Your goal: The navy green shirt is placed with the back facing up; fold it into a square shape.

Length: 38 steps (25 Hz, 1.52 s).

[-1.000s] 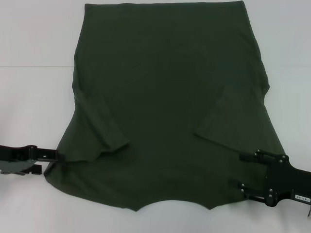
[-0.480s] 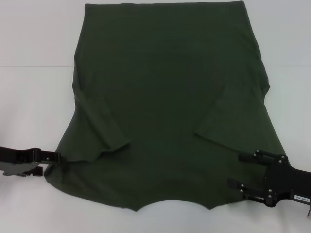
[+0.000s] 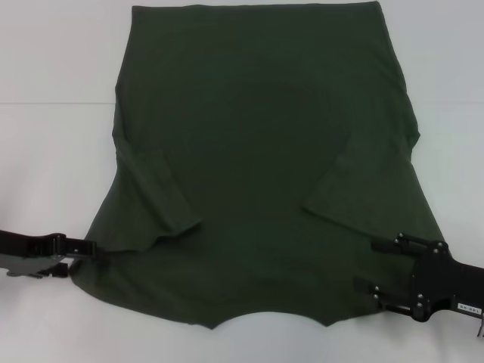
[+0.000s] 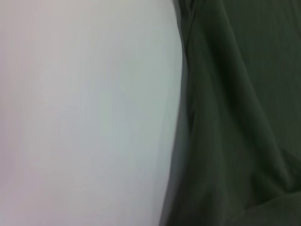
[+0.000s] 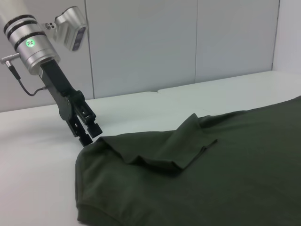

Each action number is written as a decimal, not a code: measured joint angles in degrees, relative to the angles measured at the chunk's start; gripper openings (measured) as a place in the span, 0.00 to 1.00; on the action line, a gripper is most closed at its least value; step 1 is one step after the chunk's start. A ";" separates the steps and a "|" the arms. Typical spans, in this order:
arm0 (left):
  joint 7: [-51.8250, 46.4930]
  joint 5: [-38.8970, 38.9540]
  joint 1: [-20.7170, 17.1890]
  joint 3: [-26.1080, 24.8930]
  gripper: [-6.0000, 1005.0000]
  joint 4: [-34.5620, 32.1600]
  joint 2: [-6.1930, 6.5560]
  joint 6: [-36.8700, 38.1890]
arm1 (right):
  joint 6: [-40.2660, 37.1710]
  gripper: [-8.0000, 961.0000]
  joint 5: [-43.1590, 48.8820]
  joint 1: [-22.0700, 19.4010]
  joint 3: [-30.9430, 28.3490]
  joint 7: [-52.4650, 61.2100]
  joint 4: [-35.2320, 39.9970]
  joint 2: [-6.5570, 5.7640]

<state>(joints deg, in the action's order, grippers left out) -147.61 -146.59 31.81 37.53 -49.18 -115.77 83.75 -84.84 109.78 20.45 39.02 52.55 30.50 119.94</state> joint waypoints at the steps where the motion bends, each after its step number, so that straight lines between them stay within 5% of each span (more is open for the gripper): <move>1: -0.01 0.00 0.13 0.00 0.86 0.40 0.08 0.00 | 0.07 0.79 0.00 0.00 0.00 0.00 0.00 0.00; 38: 0.60 -0.04 1.13 -0.02 0.86 1.90 0.86 -2.31 | 0.21 0.78 0.00 0.03 0.09 0.01 -0.17 0.02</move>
<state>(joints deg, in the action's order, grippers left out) -147.01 -146.63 32.94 37.51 -47.28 -114.90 81.44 -84.64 109.77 20.48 39.11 52.56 30.33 119.97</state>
